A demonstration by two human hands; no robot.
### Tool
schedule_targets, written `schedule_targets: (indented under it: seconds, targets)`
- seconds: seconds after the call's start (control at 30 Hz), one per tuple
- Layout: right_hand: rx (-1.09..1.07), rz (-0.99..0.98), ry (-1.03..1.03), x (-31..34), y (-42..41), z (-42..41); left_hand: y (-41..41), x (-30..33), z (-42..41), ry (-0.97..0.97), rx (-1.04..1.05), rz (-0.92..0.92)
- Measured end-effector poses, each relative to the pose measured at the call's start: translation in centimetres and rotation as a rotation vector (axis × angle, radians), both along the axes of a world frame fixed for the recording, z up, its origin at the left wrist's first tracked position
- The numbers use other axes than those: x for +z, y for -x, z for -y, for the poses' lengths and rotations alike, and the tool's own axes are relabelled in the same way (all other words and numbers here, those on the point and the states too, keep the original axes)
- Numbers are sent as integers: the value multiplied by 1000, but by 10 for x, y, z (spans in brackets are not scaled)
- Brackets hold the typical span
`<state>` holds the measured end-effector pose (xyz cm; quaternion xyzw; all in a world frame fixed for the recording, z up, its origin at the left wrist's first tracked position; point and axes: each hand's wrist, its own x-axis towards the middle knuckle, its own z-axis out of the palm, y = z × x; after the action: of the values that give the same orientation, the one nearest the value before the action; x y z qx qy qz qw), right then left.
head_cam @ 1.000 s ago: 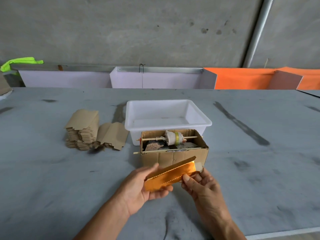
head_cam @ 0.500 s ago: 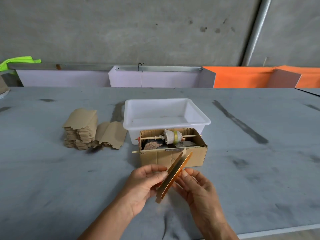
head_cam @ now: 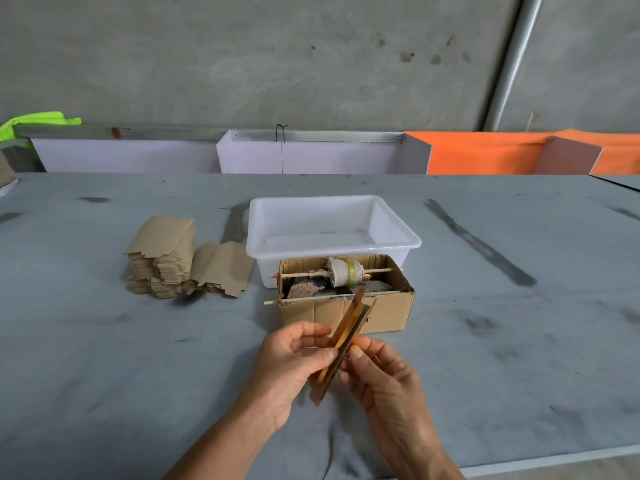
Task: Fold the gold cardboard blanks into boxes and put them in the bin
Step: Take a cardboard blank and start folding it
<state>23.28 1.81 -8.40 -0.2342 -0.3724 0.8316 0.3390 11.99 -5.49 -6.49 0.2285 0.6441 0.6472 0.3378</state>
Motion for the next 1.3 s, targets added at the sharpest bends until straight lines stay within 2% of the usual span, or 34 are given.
schedule_targets:
  seconds: [0.17, 0.53, 0.8, 1.13, 1.3]
  targets:
    - [18, 0, -21, 2, 0, 0, 2, 1, 0, 17, -6, -39]
    - [-9, 175, -199, 4, 0, 2, 3, 2, 2, 74, -15, -73]
    - [-32, 206, -194, 6, -1, 2, -1, 4, 3, 57, -32, -59]
    - [69, 185, -164, 3, -3, -2, 3, 3, 4, 67, -86, -89]
    - [80, 171, -97, 0, -4, -5, 5, 4, 2, 44, -71, 11]
